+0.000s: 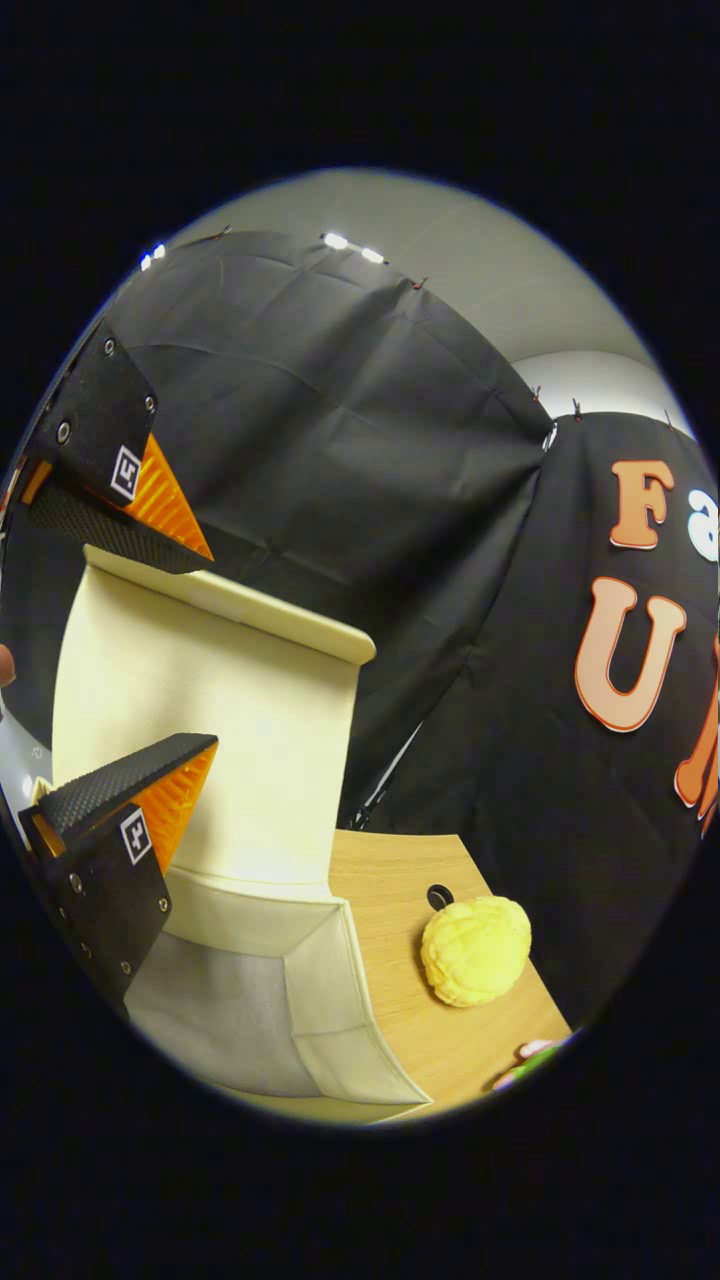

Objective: Open the storage box then place both shoes into the box .Put the left shoe in first, then the right shoe, with the right side of both shoes facing outward in a uniform manner.

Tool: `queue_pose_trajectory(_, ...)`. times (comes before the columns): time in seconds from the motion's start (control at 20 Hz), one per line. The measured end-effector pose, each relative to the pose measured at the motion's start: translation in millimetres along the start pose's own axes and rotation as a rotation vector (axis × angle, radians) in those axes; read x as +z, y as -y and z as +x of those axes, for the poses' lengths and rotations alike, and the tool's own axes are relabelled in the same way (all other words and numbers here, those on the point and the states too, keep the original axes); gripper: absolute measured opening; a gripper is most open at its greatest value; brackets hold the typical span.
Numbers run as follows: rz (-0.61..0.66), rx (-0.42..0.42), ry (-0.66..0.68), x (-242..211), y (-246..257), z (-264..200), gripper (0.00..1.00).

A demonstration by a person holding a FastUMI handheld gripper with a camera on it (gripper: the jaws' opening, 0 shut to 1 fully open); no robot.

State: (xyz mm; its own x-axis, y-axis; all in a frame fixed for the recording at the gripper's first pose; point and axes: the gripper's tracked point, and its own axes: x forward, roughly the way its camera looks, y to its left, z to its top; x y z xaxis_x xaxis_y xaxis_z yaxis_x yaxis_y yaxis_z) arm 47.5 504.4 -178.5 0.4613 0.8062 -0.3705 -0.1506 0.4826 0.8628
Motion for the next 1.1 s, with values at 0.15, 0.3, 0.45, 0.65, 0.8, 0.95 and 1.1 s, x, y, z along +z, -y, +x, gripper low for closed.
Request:
queue_pose_trajectory(0.15, -0.106, -0.058, 0.039, 10.5, 15.7, -25.6, 0.97)
queue_pose_trajectory(0.3, -0.204, -0.175, 0.056, 23.6, 41.7, -56.3, 0.97)
queue_pose_trajectory(0.45, -0.255, -0.305, 0.053, 26.5, 86.2, -100.0, 0.98)
queue_pose_trajectory(0.65, -0.327, -0.509, 0.084, 34.6, 146.9, -175.8, 0.98)
queue_pose_trajectory(0.8, -0.343, -0.623, 0.101, 37.5, 187.2, -224.1, 0.98)
queue_pose_trajectory(0.95, -0.346, -0.721, 0.096, 25.0, 227.6, -270.7, 0.98)
queue_pose_trajectory(1.1, -0.354, -0.796, 0.071, 10.8, 260.1, -302.2, 0.99)
